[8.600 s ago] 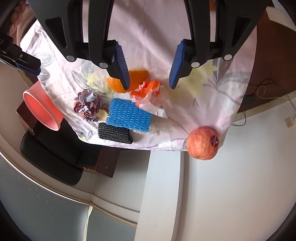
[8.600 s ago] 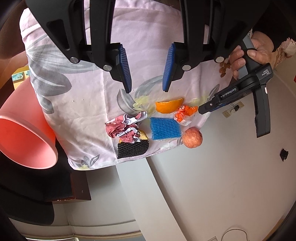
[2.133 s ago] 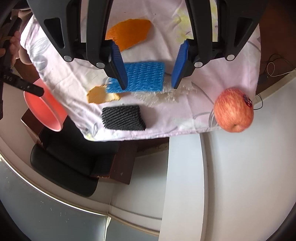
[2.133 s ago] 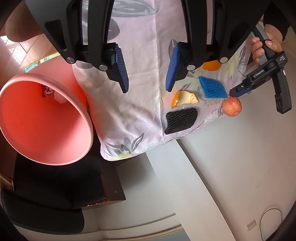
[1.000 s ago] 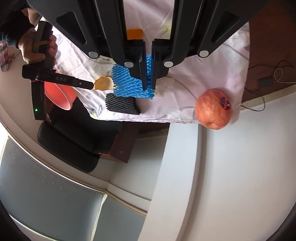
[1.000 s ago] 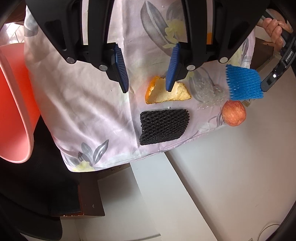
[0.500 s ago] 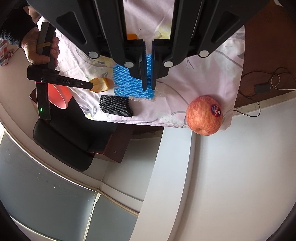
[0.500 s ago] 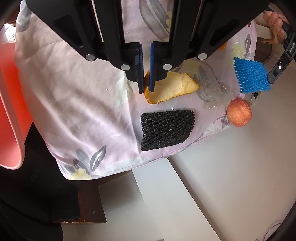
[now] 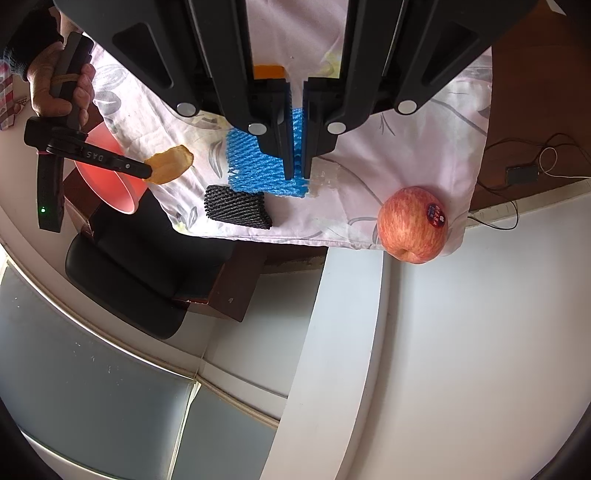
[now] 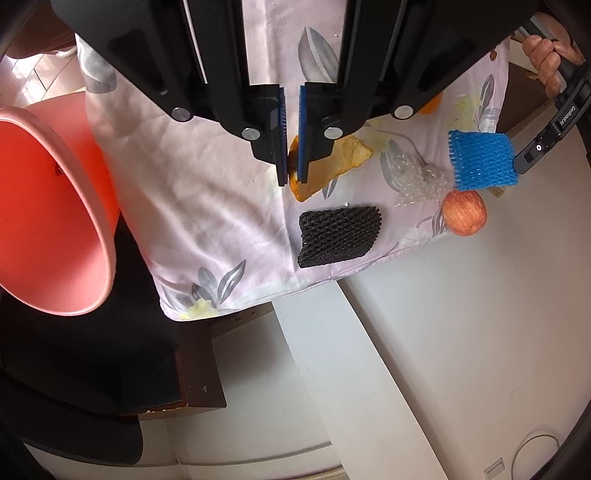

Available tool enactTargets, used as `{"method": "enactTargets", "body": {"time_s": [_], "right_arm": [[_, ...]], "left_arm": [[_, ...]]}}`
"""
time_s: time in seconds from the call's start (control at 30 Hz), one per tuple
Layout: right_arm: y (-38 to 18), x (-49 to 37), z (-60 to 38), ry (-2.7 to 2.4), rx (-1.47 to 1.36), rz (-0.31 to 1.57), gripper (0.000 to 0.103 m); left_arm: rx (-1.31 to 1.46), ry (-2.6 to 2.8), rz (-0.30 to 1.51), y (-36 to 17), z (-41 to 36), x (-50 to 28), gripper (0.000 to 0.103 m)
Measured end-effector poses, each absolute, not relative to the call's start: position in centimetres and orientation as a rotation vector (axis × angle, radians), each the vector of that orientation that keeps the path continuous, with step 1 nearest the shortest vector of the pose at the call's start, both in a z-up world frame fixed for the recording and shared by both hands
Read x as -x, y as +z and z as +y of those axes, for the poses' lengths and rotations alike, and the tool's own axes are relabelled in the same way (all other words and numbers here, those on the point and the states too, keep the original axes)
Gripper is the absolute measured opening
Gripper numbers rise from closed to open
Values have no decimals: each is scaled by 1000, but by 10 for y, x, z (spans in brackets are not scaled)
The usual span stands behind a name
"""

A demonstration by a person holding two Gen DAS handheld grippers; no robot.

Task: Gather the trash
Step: 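Carry the blue net and yellow peel over the pink bin with both tools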

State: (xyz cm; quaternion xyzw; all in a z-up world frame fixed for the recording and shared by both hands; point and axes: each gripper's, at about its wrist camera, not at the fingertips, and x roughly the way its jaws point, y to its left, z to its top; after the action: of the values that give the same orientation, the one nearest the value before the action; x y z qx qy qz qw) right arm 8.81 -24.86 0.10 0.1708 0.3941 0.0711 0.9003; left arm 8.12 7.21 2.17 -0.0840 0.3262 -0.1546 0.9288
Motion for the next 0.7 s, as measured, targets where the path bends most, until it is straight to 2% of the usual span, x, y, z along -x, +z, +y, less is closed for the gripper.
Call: {"method": "enactTargets", "body": {"time_s": [0.7], "right_arm": [[31,-44,-308,44,-419,698,5]], "left_arm": [[141,-395,598,53,28,-69,3]]}}
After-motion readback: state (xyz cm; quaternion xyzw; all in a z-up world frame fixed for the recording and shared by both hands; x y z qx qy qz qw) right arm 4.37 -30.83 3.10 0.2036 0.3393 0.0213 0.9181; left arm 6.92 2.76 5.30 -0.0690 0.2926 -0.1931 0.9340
